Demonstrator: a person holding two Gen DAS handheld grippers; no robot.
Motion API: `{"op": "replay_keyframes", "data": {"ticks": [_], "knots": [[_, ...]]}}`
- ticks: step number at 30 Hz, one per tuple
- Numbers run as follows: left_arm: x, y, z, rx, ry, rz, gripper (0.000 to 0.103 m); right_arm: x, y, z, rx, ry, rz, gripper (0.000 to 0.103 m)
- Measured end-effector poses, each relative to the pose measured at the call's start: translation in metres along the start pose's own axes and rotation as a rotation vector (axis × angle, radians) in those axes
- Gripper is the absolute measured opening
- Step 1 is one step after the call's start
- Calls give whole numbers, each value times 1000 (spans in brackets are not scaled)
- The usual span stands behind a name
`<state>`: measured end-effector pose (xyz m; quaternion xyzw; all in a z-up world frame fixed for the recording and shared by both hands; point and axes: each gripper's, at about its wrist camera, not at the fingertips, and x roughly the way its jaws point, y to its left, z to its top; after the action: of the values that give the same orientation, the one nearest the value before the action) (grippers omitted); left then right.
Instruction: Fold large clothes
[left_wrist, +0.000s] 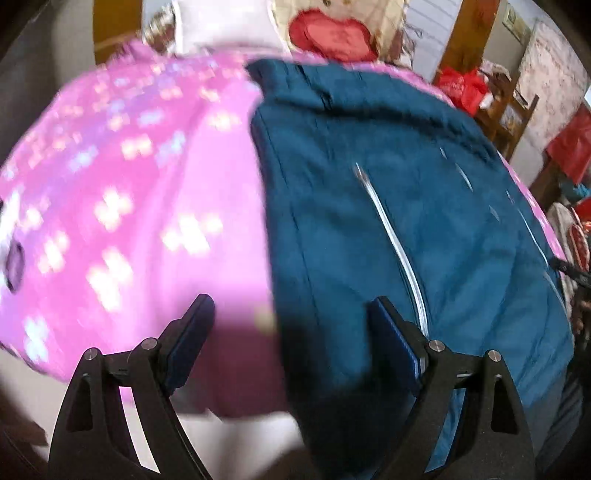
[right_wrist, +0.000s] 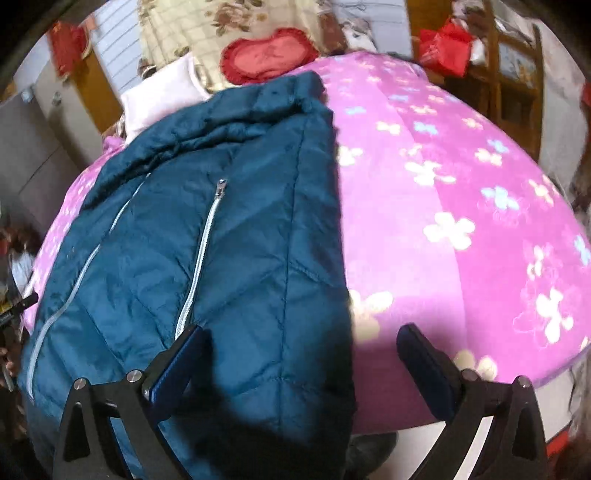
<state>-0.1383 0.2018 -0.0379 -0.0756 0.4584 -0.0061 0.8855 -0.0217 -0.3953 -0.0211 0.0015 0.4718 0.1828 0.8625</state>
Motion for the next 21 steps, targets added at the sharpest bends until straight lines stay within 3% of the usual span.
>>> {"op": "replay_keyframes", "data": {"ticks": [8,11,12,16,17,19,21], "knots": [[-25,-10,-50,28,2,-10,87,-6,4,-15,-76,-25,0,103],[-21,-1,-59,-63,80,-129,86,-7,6,-19,-103,-24,-13,103],[-18,4,-60,-112,99,-206,81,-7,7,-20,-106,-22,-11,103],[-3,16,-58,-224,132,-343,78,-11,3,-21,-86,-18,12,103],[-2,16,-57,-237,132,-350,75,-13,0,-21,-71,-20,24,103],[-6,10,-53,-229,138,-404,59,-18,-3,-24,-44,-30,62,103],[-22,-6,-50,-151,104,-421,59,-23,-5,-29,-31,-37,84,103]]}}
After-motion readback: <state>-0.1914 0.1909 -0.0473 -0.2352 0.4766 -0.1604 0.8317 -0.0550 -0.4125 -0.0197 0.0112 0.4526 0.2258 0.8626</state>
